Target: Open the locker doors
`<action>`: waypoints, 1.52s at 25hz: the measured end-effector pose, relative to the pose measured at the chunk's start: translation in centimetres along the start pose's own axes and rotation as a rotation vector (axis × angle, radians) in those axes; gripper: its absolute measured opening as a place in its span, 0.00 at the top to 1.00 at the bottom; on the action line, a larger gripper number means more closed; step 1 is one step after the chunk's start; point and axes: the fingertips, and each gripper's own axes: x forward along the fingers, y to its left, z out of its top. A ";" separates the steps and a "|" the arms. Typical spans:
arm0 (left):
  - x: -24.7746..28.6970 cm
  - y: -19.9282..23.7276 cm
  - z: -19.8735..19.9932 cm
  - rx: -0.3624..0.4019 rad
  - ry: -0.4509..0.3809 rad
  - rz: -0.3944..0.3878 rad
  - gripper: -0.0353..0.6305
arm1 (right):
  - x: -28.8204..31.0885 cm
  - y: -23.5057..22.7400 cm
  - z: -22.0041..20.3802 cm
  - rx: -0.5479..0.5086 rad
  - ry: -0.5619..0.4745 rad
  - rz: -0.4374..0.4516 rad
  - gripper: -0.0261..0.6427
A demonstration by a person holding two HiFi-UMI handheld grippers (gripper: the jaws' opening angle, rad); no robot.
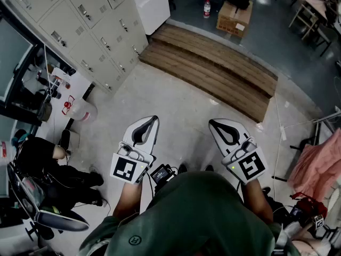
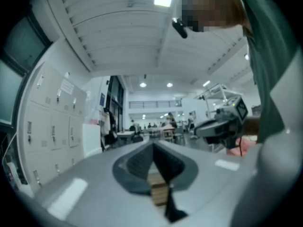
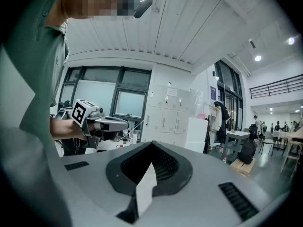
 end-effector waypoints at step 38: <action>12.8 10.8 -0.7 0.022 0.066 0.167 0.94 | 12.2 -14.1 -0.5 0.065 -0.070 0.132 0.95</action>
